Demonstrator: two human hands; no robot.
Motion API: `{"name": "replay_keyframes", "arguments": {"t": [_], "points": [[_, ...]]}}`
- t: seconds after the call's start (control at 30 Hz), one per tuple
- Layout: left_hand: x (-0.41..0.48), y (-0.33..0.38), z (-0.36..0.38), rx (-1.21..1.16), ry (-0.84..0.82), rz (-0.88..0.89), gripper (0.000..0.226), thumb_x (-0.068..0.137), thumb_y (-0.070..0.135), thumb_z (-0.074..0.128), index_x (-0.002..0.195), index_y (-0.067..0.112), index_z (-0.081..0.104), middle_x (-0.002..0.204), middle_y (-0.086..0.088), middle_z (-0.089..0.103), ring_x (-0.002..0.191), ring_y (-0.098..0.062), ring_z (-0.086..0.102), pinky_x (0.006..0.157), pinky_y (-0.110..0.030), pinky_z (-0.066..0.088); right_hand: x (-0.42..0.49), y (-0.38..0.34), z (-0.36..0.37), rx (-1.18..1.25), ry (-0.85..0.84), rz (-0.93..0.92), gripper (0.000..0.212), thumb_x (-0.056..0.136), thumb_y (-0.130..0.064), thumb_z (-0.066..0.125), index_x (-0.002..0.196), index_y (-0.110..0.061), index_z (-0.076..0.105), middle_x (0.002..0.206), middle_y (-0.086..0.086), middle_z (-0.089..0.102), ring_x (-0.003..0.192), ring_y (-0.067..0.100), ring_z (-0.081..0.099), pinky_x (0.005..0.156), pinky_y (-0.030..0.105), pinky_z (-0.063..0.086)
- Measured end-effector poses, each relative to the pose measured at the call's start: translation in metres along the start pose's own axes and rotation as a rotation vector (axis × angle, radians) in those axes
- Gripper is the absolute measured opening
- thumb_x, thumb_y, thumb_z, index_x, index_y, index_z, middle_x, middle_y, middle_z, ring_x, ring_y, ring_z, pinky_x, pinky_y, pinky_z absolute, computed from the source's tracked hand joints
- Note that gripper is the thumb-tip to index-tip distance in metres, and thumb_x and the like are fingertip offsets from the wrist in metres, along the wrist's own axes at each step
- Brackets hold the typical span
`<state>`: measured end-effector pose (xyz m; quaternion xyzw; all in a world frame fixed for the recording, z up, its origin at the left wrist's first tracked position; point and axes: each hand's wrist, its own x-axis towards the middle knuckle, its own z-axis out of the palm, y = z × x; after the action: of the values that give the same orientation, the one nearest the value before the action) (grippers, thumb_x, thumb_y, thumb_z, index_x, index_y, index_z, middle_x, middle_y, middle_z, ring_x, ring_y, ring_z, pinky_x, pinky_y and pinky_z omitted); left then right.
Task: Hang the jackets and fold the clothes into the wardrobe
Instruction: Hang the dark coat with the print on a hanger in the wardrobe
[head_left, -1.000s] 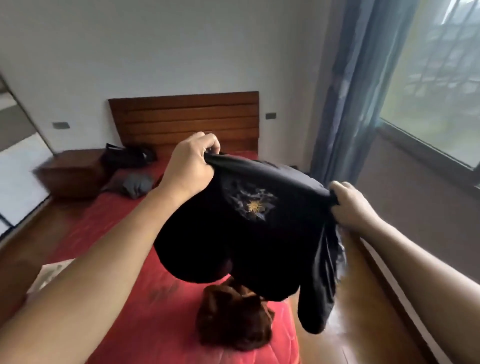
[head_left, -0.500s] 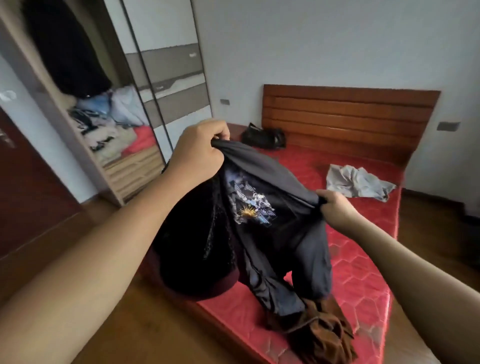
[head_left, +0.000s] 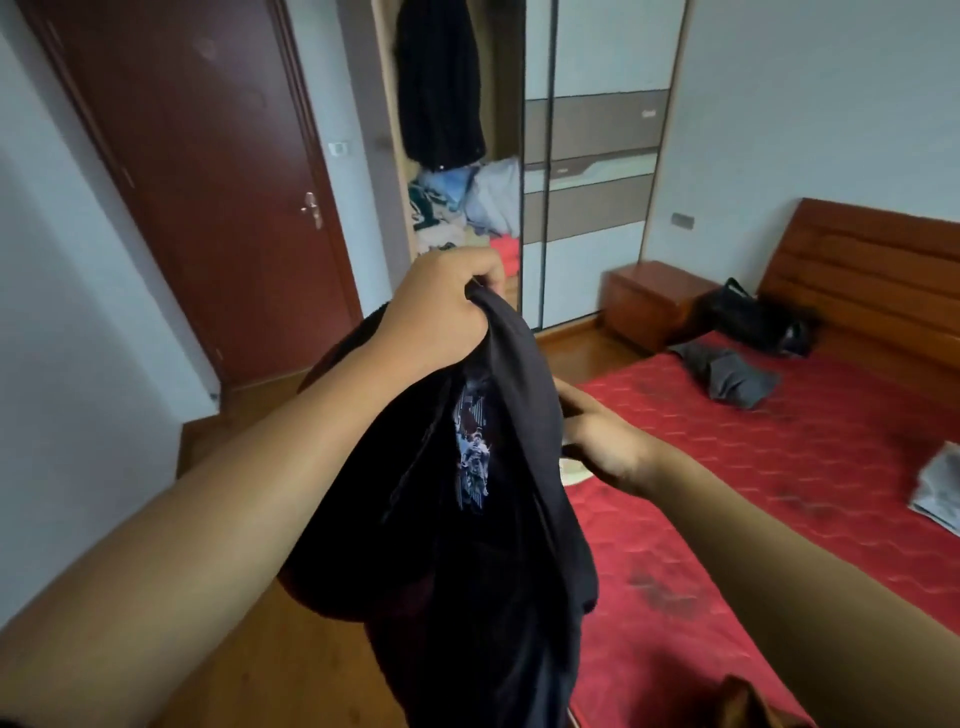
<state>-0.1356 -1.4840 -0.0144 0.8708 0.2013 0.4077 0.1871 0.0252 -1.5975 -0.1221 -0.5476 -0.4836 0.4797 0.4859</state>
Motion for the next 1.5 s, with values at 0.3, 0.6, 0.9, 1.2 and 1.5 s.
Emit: {"name": "replay_keyframes", "arguments": {"t": [0.3, 0.6, 0.9, 1.2, 1.5], "points": [[0.018, -0.132, -0.063, -0.062, -0.062, 0.024, 0.029, 0.063, -0.006, 0.047, 0.066, 0.021, 0.054, 0.066, 0.007, 0.059, 0.066, -0.011, 0.055, 0.06, -0.028, 0.041, 0.151, -0.026, 0.099, -0.099, 0.063, -0.167, 0.036, 0.095, 0.01, 0.059, 0.113, -0.021, 0.067, 0.117, 0.004, 0.073, 0.108, 0.015, 0.066, 0.098, 0.032, 0.052], [0.017, -0.239, -0.053, -0.064, 0.016, -0.095, 0.033, 0.084, 0.0, 0.065, 0.098, 0.028, 0.054, 0.1, 0.01, 0.056, 0.093, -0.013, 0.056, 0.083, -0.038, 0.05, 0.206, -0.054, 0.092, -0.231, 0.478, -0.28, 0.026, 0.085, -0.005, 0.058, 0.097, -0.024, 0.072, 0.09, -0.014, 0.075, 0.09, 0.008, 0.068, 0.087, 0.032, 0.053], [-0.014, -0.299, 0.058, -0.195, -0.049, -0.363, 0.075, 0.086, 0.033, 0.075, 0.15, 0.034, 0.034, 0.139, 0.005, 0.048, 0.122, -0.016, 0.055, 0.1, -0.043, 0.053, 0.187, -0.103, 0.054, -0.681, 0.59, -0.344, 0.018, 0.079, -0.005, 0.06, 0.096, -0.008, 0.064, 0.088, 0.007, 0.069, 0.088, 0.026, 0.065, 0.079, 0.041, 0.054], [0.015, -0.301, 0.155, -0.06, -0.159, -0.358, 0.04, 0.087, 0.011, 0.06, 0.122, 0.031, 0.058, 0.115, 0.002, 0.057, 0.111, -0.022, 0.053, 0.088, -0.032, 0.043, 0.118, -0.13, -0.033, -0.872, 0.791, -0.288, 0.04, 0.078, 0.0, 0.051, 0.106, -0.028, 0.057, 0.082, 0.01, 0.07, 0.075, 0.032, 0.065, 0.062, 0.044, 0.054], [0.07, -0.283, 0.142, -0.001, -0.121, -0.088, 0.056, 0.073, -0.014, 0.058, 0.12, 0.017, 0.062, 0.118, -0.001, 0.062, 0.112, -0.021, 0.058, 0.093, -0.034, 0.048, 0.04, -0.038, -0.159, -1.445, 0.731, 0.154, 0.04, 0.084, -0.016, 0.061, 0.119, -0.027, 0.046, 0.102, 0.005, 0.059, 0.091, 0.041, 0.063, 0.073, 0.045, 0.053]]}}
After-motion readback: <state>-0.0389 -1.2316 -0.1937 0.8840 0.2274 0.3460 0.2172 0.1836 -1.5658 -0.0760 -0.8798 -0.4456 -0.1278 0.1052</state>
